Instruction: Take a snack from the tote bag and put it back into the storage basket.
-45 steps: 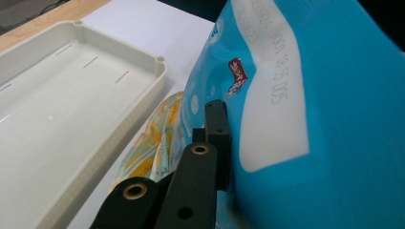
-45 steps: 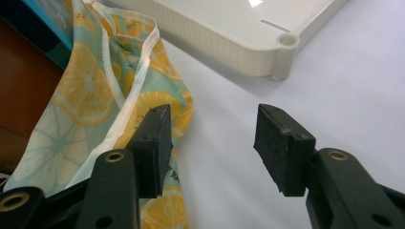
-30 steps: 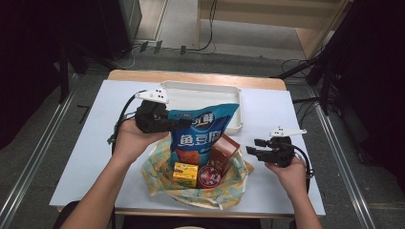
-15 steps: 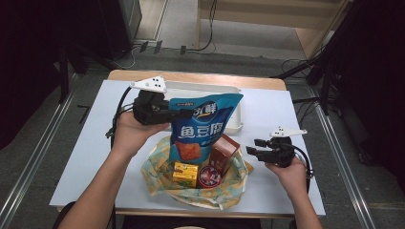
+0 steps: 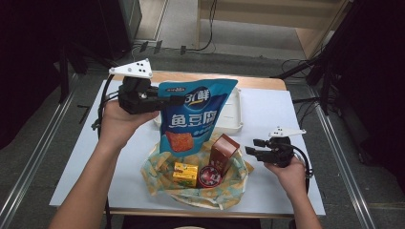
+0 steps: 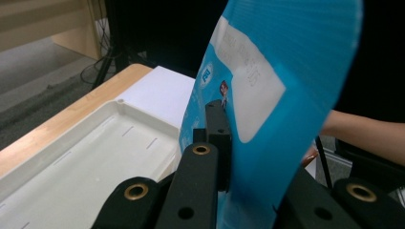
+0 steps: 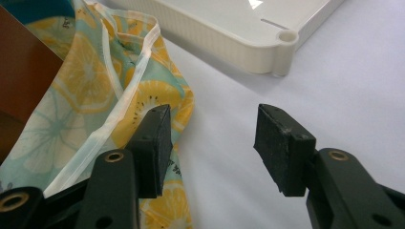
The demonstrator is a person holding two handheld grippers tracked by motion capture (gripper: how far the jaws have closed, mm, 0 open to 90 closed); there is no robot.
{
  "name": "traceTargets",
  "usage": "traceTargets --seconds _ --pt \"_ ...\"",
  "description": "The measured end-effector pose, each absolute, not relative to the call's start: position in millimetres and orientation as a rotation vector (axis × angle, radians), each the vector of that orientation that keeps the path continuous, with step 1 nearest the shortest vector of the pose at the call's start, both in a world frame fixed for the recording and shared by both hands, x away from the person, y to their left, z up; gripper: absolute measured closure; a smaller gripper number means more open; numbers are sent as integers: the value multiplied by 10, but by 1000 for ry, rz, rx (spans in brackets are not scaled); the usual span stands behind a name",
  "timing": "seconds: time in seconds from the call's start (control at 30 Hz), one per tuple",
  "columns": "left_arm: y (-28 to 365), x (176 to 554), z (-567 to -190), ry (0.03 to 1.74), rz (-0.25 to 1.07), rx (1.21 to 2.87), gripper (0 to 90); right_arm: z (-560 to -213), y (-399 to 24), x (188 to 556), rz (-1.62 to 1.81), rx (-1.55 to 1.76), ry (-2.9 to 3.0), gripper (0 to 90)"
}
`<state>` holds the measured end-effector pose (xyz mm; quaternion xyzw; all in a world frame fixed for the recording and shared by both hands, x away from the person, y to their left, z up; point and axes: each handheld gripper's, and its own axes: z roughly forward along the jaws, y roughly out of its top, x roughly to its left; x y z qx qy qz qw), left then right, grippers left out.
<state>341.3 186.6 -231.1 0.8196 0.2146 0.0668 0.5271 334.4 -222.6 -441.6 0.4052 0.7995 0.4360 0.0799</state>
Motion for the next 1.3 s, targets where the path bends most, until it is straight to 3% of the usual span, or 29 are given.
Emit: traceTargets --seconds 0.6,1.3 --pt "2367 3388 -2327 628 237 1929 900 -4420 -2182 3334 1303 1181 2406 481" --pt "2572 3620 -2396 750 239 1944 900 -4420 -2061 3353 1336 1073 2475 481"
